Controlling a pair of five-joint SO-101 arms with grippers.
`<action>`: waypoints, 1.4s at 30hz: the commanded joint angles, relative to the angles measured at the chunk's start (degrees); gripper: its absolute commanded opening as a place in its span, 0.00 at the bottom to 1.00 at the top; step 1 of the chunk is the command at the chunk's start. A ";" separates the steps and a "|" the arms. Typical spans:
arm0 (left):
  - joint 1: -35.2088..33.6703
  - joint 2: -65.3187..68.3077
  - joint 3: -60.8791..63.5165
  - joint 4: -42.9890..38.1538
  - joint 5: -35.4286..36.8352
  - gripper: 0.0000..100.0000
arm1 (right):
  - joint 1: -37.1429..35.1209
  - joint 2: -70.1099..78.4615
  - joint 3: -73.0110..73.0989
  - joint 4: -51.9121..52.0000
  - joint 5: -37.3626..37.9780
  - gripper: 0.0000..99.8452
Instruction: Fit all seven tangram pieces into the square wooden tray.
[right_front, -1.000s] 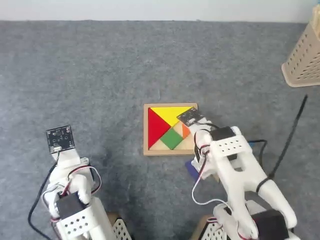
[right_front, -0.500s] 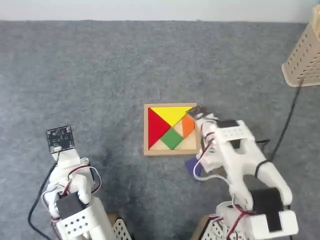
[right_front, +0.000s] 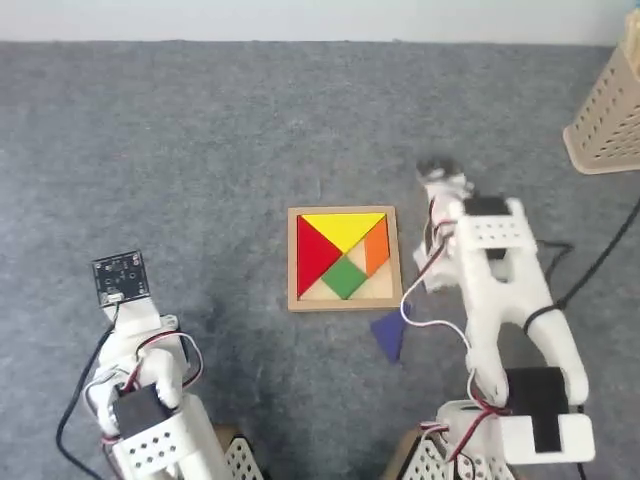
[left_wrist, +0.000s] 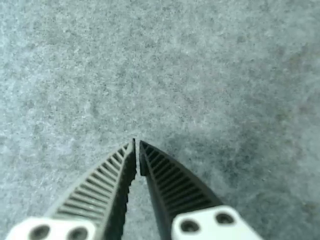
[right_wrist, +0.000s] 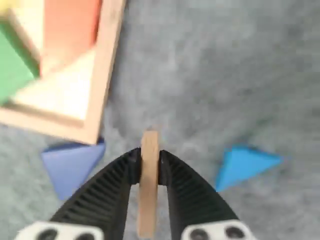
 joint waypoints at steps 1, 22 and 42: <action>0.18 -0.18 -0.48 0.18 0.53 0.01 | -4.53 -0.22 -12.31 4.44 -4.75 0.01; 0.18 -0.18 -0.48 0.18 0.53 0.01 | -22.81 18.59 -16.62 -18.95 -22.77 0.01; 0.18 -0.18 -0.48 0.18 0.53 0.01 | -21.23 13.93 -16.35 -16.84 -22.15 0.13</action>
